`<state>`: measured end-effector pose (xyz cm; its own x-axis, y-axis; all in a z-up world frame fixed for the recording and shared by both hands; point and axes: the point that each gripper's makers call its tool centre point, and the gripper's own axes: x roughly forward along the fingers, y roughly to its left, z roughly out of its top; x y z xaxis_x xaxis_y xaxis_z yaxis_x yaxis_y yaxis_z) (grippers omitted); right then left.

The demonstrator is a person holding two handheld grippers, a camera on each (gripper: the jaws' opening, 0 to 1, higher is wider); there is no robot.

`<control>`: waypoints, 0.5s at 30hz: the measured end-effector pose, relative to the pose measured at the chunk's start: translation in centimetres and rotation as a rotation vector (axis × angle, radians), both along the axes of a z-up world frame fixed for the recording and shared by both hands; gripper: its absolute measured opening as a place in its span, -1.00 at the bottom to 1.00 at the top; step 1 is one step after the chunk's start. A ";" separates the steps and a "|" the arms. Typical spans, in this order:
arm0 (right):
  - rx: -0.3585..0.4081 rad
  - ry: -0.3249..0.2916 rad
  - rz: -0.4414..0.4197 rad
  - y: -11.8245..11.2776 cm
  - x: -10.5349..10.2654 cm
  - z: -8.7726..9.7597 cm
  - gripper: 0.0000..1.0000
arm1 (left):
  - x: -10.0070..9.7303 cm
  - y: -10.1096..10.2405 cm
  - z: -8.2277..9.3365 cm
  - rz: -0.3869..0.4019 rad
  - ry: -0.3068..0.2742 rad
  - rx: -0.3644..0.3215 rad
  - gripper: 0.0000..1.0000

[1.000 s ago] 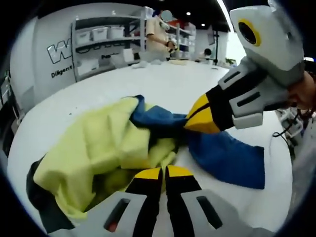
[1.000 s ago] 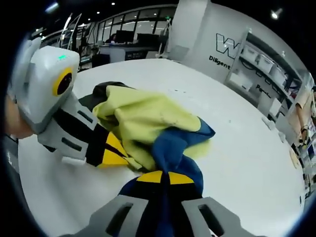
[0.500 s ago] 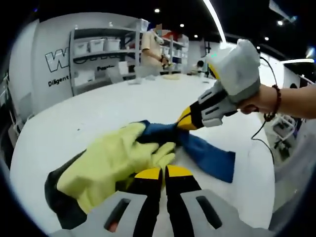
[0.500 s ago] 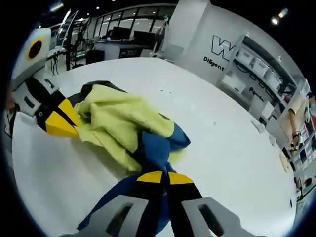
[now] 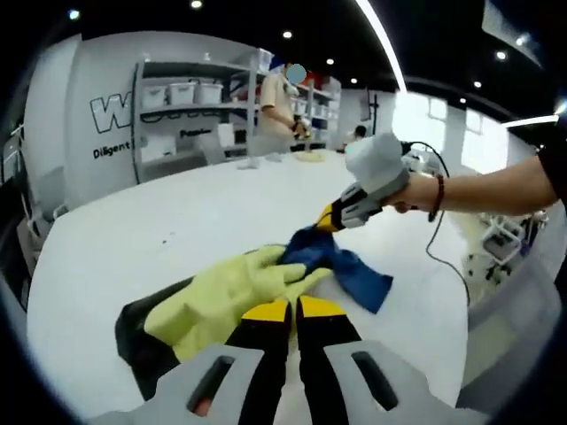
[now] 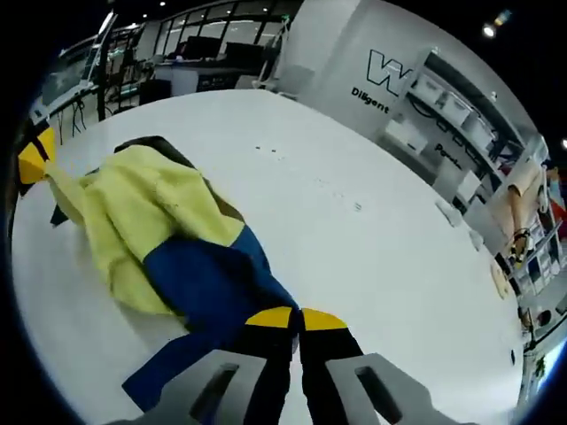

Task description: Fold the garment on the visible template until the final outline fits inside the template.

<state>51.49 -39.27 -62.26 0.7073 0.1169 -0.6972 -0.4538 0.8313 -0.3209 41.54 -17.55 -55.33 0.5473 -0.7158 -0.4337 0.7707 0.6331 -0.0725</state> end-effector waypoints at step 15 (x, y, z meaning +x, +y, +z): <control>-0.016 0.038 -0.057 -2.7 1.6 -0.3 -1.00 | -5.2 4.7 -2.0 -0.093 0.061 0.078 -0.93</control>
<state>53.06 -41.95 -62.56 0.6856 0.0654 -0.7251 -0.4178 0.8510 -0.3183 36.35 -12.80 -57.38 0.4507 -0.7252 -0.5205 0.8221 0.5644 -0.0746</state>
